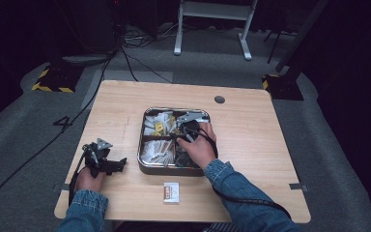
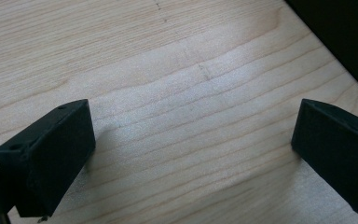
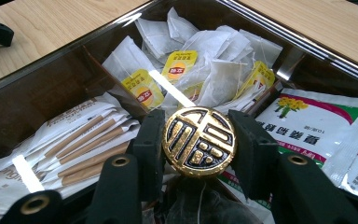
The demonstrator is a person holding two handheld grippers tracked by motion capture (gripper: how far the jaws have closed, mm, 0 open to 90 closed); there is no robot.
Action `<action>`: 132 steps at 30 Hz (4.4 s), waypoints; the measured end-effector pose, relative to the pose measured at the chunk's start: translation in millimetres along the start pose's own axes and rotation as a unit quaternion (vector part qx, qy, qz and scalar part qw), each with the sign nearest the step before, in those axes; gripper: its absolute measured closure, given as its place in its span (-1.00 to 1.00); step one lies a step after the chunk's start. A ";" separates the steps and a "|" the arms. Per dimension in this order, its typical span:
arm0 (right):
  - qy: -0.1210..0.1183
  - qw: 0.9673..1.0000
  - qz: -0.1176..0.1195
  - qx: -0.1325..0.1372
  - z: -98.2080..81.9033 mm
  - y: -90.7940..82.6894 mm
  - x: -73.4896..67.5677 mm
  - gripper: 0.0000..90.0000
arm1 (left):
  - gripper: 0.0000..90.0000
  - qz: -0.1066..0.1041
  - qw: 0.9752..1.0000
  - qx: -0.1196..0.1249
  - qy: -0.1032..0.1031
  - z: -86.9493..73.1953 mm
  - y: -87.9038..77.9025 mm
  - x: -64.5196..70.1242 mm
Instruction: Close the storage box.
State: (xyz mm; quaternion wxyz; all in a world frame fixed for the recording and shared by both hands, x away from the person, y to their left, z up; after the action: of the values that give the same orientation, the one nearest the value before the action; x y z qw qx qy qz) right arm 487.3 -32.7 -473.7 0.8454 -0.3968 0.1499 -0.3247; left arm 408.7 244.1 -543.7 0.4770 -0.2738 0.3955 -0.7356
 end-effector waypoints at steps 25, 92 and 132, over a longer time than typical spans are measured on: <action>0.005 0.998 0.046 0.048 10.6 -55.9 26.4 -0.02 | -1.00 0.000 1.000 0.000 0.000 0.0 0.0 0.0; 0.085 0.995 0.013 0.054 -167.2 -142.2 122.8 -0.12 | -1.00 -0.003 1.000 -0.003 0.003 -1.2 -1.0 -0.3; 0.038 0.999 -0.035 -0.018 -215.1 -92.9 125.2 -0.78 | -1.00 -0.002 1.000 0.000 0.004 0.3 0.1 -0.7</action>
State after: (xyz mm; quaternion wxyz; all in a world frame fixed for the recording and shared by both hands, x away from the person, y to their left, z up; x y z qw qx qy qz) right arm 430.5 -283.7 -539.4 0.8201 -0.4043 0.1734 -0.3661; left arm 409.3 244.7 -543.6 0.4734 -0.2718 0.3970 -0.7378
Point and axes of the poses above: each handheld gripper's, and its own axes: y roughly forward along the jaws, z roughly out of its top, x roughly to its right, the point moved 5 cm from there along y, roughly forward along the jaws, and after that the axes turned 9 degrees about -x, right-handed, at the moved point
